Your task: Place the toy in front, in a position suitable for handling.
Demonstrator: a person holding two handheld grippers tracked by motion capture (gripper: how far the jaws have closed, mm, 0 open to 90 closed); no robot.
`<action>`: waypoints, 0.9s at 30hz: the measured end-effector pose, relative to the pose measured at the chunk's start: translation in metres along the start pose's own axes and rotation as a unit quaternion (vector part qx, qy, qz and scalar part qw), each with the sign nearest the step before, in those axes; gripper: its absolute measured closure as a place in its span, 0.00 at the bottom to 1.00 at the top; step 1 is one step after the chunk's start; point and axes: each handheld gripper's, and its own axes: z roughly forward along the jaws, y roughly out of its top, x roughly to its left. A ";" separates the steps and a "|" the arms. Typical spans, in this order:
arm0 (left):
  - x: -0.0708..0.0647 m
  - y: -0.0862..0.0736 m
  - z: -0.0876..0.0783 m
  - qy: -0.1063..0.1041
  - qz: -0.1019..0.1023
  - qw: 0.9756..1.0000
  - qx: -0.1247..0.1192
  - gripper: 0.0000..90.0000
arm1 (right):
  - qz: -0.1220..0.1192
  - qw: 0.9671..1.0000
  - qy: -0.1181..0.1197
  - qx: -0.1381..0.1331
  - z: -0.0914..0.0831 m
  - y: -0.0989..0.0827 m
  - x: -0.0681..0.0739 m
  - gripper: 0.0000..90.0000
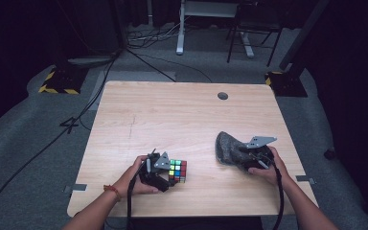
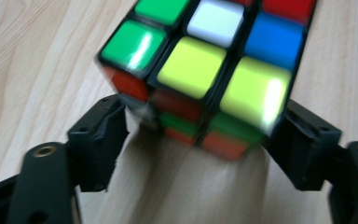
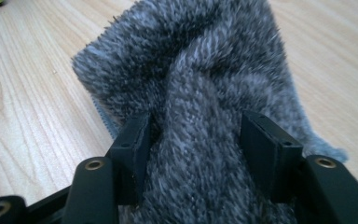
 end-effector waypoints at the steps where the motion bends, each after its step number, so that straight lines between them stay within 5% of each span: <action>1: 0.003 -0.002 -0.002 -0.001 -0.006 1.000 -0.002 0.25 | -0.002 1.000 0.001 0.001 0.000 0.000 0.001 0.49; 8: 0.019 -0.006 -0.016 0.042 -0.027 0.998 -0.027 0.23 | -0.001 1.000 0.007 -0.002 0.000 -0.001 0.002 0.48; 12: 0.023 -0.006 -0.019 0.052 -0.036 0.998 -0.026 0.23 | -0.003 1.000 0.006 0.001 0.000 -0.001 0.002 0.48; 14: 0.024 -0.006 -0.022 0.040 -0.046 0.997 -0.039 0.23 | -0.001 1.000 0.006 0.001 0.000 -0.002 0.002 0.49; 20: 0.002 -0.008 -0.019 0.021 -0.029 0.999 -0.038 0.18 | -0.001 1.000 0.008 0.003 0.000 -0.002 0.002 0.49; 24: -0.015 -0.002 -0.010 0.039 -0.020 0.998 -0.034 0.18 | -0.002 1.000 0.007 0.006 0.000 -0.001 0.003 0.49; 27: -0.017 0.006 -0.004 0.054 -0.037 0.997 -0.038 0.18 | -0.001 1.000 0.006 0.005 0.001 -0.001 0.003 0.49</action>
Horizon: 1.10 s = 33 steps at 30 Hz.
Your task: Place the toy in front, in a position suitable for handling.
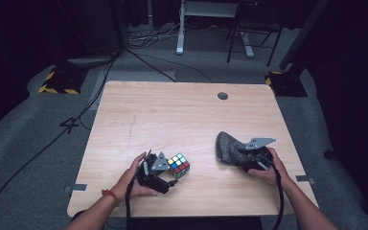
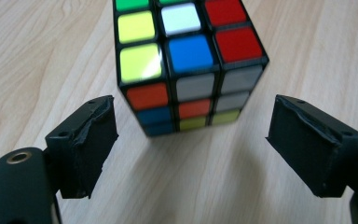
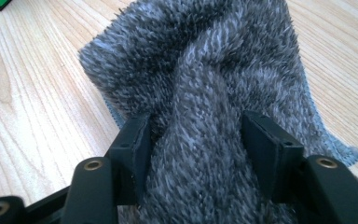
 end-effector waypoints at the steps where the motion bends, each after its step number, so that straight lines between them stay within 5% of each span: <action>1: 0.002 0.002 0.003 -0.002 -0.014 1.000 -0.005 0.18 | 0.000 1.000 0.000 0.000 0.000 0.000 0.000 0.49; 3: 0.005 0.006 0.009 0.007 -0.029 1.000 0.001 0.18 | 0.001 1.000 0.000 -0.001 0.000 0.000 0.000 0.49; 6: 0.012 0.008 0.013 -0.022 -0.033 0.999 -0.018 0.18 | 0.003 1.000 0.002 -0.001 0.001 -0.001 0.000 0.50; 13: 0.017 0.013 0.016 -0.026 -0.010 0.999 -0.025 0.36 | 0.000 1.000 -0.001 -0.004 0.001 -0.002 -0.002 0.74; 20: 0.020 0.020 0.018 -0.040 0.016 0.999 -0.022 0.38 | -0.014 1.000 -0.010 -0.009 -0.005 0.000 -0.002 0.86; 33: 0.014 0.059 0.026 -0.070 0.076 0.994 -0.023 0.38 | -0.032 0.993 0.042 -0.110 -0.048 0.024 0.019 0.86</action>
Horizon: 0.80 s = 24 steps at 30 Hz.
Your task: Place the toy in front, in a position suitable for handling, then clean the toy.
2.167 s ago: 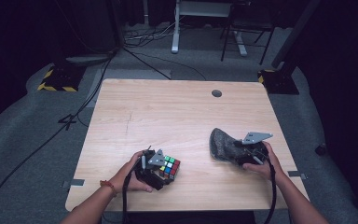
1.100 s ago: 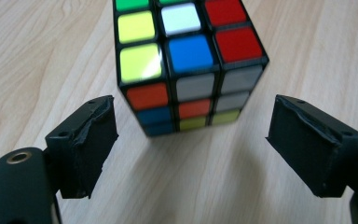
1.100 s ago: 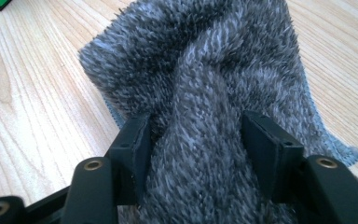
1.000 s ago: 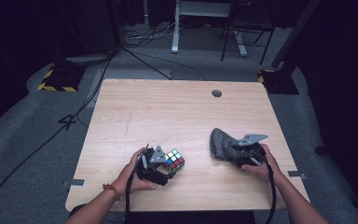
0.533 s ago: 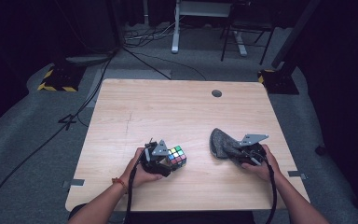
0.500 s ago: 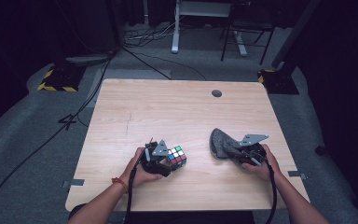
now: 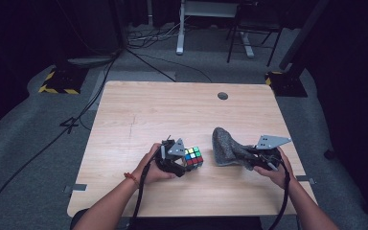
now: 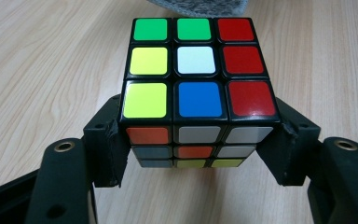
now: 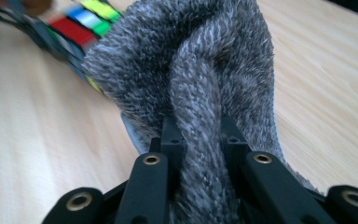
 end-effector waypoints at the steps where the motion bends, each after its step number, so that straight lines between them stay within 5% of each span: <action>1: -0.001 0.002 0.002 -0.002 0.005 1.000 0.001 0.38 | -0.006 1.000 0.004 -0.004 0.000 0.003 0.003 0.86; 10: -0.005 0.021 0.016 -0.022 0.032 0.999 0.012 0.38 | -0.044 0.998 0.051 -0.012 0.008 0.033 0.028 0.86; 17: -0.010 0.033 0.021 -0.025 0.053 0.998 0.013 0.38 | -0.072 0.993 0.091 0.019 0.027 0.050 0.049 0.86; 20: -0.015 0.036 0.022 -0.020 0.067 0.997 0.019 0.38 | -0.080 0.991 0.098 0.042 0.039 0.057 0.056 0.86; 24: -0.015 0.033 0.020 -0.020 0.059 0.998 0.021 0.38 | -0.082 0.991 0.091 0.047 0.046 0.059 0.058 0.86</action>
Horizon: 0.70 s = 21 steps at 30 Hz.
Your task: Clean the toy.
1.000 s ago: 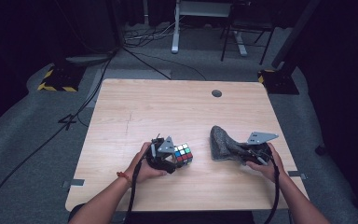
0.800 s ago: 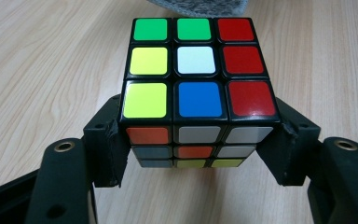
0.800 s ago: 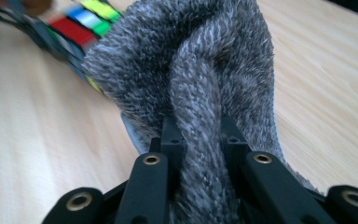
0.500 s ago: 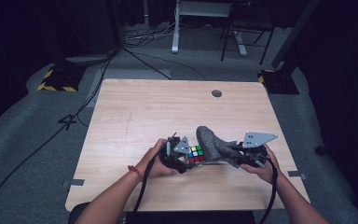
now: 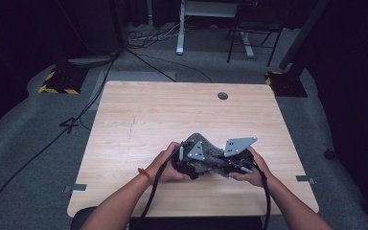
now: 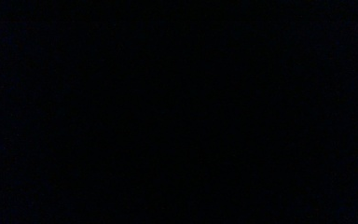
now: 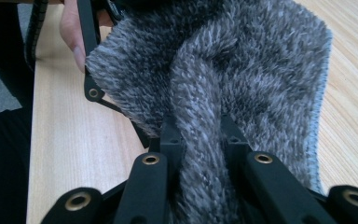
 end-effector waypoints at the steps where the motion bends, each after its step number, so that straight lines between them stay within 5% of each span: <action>1: 0.000 0.000 -0.001 0.003 0.003 1.000 0.002 0.38 | 0.001 1.000 -0.004 0.001 0.001 -0.001 0.000 0.86; 9: -0.004 -0.003 -0.006 0.002 0.006 1.000 -0.001 0.38 | 0.017 0.998 -0.060 0.029 -0.004 -0.015 -0.015 0.86; 16: -0.004 -0.002 -0.009 -0.002 0.009 1.000 -0.010 0.38 | 0.030 0.998 -0.058 0.026 -0.011 -0.024 -0.017 0.86; 21: -0.005 0.001 -0.006 0.000 0.013 1.000 -0.009 0.38 | -0.001 0.999 -0.046 0.015 -0.011 -0.011 -0.001 0.86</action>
